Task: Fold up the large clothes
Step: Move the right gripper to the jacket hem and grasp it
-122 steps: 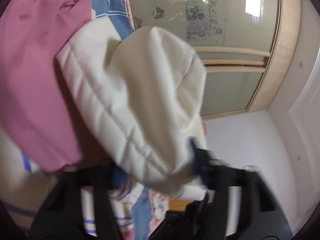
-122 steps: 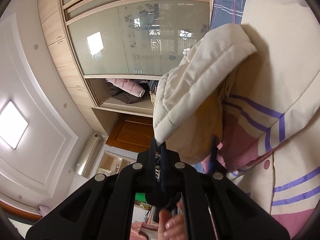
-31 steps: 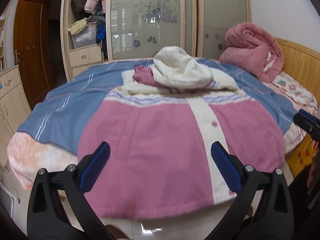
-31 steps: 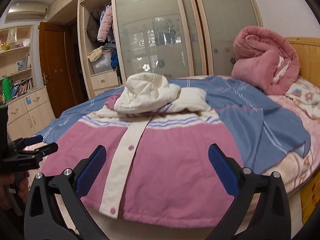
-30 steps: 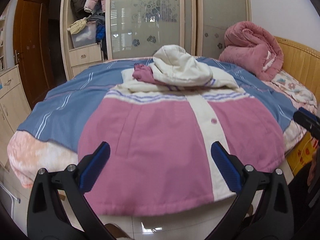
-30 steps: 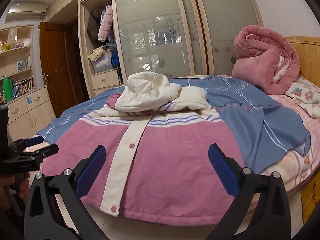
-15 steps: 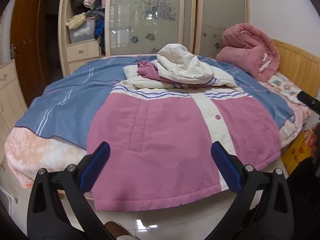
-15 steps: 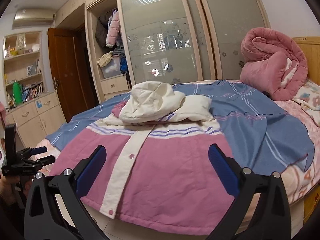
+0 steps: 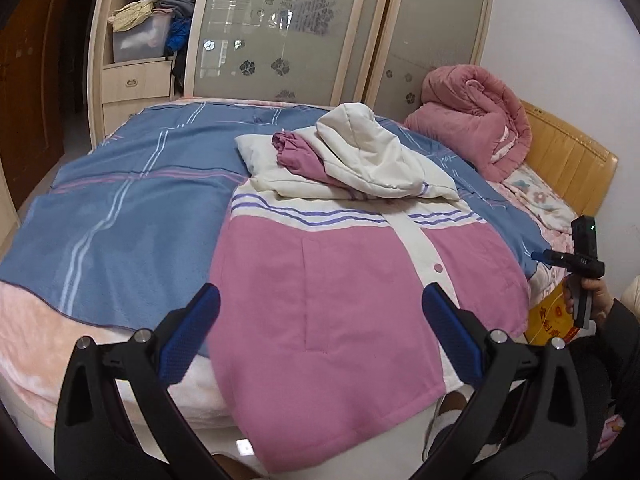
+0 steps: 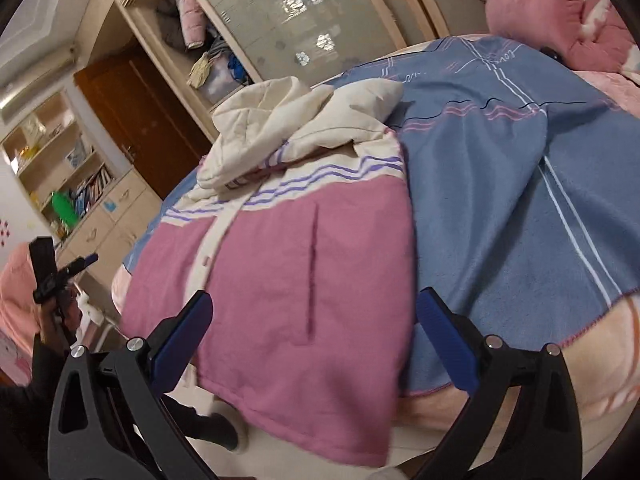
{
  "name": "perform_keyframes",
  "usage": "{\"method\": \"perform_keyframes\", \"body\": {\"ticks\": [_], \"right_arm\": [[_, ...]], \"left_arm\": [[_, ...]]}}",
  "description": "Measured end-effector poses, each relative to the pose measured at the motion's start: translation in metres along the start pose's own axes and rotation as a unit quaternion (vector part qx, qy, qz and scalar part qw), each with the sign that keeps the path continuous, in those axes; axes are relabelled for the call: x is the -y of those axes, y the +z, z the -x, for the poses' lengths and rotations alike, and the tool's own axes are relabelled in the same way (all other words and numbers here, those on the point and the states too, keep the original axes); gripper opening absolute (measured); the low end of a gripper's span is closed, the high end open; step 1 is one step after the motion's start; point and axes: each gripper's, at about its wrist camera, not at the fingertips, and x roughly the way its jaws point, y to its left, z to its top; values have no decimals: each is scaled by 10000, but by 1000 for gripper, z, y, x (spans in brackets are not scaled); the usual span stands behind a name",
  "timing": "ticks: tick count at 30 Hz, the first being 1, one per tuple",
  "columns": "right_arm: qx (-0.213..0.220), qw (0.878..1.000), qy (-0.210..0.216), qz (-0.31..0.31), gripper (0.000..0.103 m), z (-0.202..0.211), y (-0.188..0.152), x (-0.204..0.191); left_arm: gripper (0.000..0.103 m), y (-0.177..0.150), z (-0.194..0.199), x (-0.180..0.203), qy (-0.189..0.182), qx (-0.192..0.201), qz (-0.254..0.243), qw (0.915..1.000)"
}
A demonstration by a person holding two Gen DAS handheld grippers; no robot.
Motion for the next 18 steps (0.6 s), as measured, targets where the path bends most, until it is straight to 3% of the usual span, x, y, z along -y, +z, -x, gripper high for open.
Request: {"method": "perform_keyframes", "body": {"ticks": [4, 6, 10, 13, 18], "right_arm": [[-429, 9989, 207, 5, 102, -24, -4, 14], [-555, 9983, 99, 111, 102, -32, -7, 15], [-777, 9944, 709, -17, 102, -43, -15, 16], [-1005, 9913, 850, 58, 102, -48, -23, 10], [-1468, 9784, 1401, -396, 101, -49, -32, 14]], "left_arm": [[101, -18, -24, -6, -68, -403, 335, 9986], [101, -19, -27, -2, -110, -422, 275, 9987], [101, -19, -30, 7, -92, -389, 118, 9991], [101, -21, -32, 9, -105, -442, 84, 9989], [101, -21, -32, 10, -128, -457, 57, 9989]]}}
